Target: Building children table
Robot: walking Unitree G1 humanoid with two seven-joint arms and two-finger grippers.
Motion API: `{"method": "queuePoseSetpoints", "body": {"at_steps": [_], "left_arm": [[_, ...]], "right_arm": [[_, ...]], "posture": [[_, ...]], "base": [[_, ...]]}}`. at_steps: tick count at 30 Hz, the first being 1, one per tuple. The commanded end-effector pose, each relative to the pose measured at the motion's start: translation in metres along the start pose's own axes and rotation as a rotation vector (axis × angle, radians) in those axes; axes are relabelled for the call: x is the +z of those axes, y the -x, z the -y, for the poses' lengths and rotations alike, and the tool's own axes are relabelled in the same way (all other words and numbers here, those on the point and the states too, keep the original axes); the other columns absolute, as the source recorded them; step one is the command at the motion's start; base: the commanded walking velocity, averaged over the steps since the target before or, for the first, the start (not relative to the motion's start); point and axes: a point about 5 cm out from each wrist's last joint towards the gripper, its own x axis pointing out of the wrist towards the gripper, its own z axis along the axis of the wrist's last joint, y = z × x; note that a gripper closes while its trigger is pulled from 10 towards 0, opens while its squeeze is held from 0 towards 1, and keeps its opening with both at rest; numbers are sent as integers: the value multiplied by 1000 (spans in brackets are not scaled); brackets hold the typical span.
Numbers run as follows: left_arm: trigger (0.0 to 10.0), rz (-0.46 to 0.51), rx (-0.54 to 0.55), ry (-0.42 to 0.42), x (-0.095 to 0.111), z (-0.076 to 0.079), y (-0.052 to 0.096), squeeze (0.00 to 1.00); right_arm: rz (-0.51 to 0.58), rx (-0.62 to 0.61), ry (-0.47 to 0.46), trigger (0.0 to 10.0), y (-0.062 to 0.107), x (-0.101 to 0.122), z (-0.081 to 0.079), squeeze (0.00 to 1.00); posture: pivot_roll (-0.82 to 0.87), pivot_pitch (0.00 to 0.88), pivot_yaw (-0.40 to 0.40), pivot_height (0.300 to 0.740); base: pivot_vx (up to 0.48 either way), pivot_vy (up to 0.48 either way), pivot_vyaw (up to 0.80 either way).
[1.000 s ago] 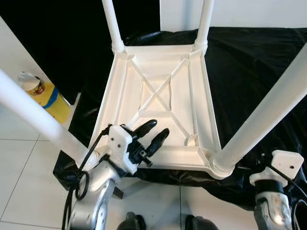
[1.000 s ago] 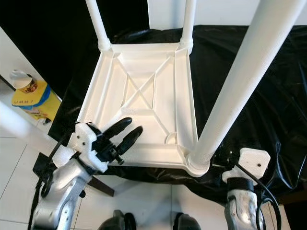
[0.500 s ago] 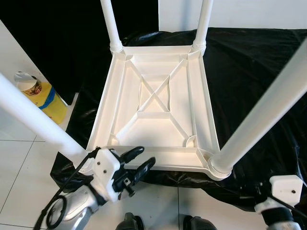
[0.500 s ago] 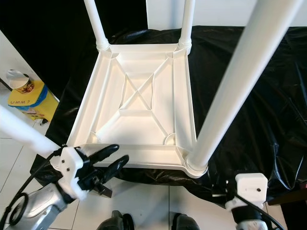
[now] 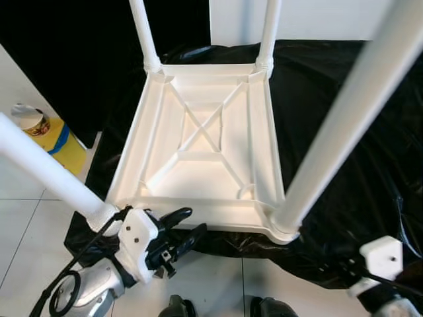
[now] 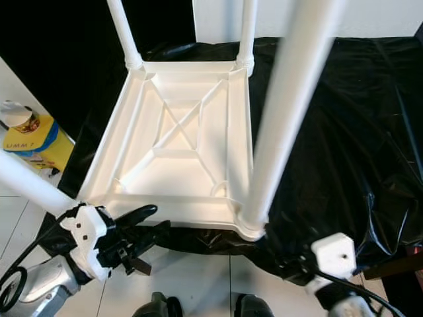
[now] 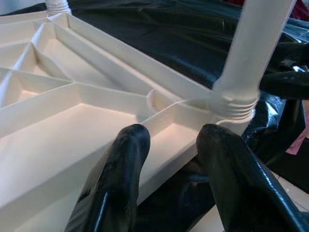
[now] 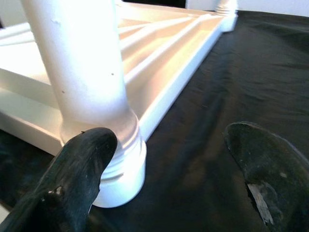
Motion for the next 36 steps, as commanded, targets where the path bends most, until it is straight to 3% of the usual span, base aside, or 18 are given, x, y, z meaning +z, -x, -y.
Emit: {"method": "queuePoseSetpoints", "body": {"at_steps": [1,2,4,7,9,12,18,22,32,36], "left_arm": [[10000,13,-101,3,-1,5,-5,0],[10000,13,-101,3,-1,5,-5,0],[10000,42,-82,0,1,1,-19,0],[10000,59,-67,-6,2,-3,-28,0],[10000,64,-62,-6,3,-4,-30,0],[10000,67,-75,-7,4,-3,-31,0],[10000,57,-96,-10,4,-4,-28,0],[10000,52,-106,-17,1,-6,-28,0],[10000,71,-88,-15,0,-6,-37,0],[10000,78,-94,-19,1,-4,-40,0]], "right_arm": [[-1,43,-29,10000,-9,-4,-7,0],[-1,43,-29,10000,-9,-4,-7,0],[33,39,-50,10000,-29,-3,-6,0],[38,41,-53,10000,-34,-4,-4,0],[29,72,-64,10000,-31,-4,-6,0],[-29,208,-93,10000,-13,-1,-9,0],[-76,299,-100,10000,-7,-1,-6,0],[-61,296,-64,10000,-28,-5,-2,0],[29,242,-91,10000,-79,-6,-9,0],[38,235,-82,10000,-87,-6,-6,0]], "posture": [[26,135,41,740],[26,135,41,740],[39,131,44,740],[44,132,43,740],[45,132,46,740],[43,134,59,740],[38,135,64,740],[40,137,61,740],[63,122,42,740],[67,119,38,740]], "base": [[0,0,0],[0,0,0],[0,0,0],[0,0,0],[0,0,0],[0,0,0],[0,0,0],[0,0,0],[0,0,0],[0,0,0]]}}
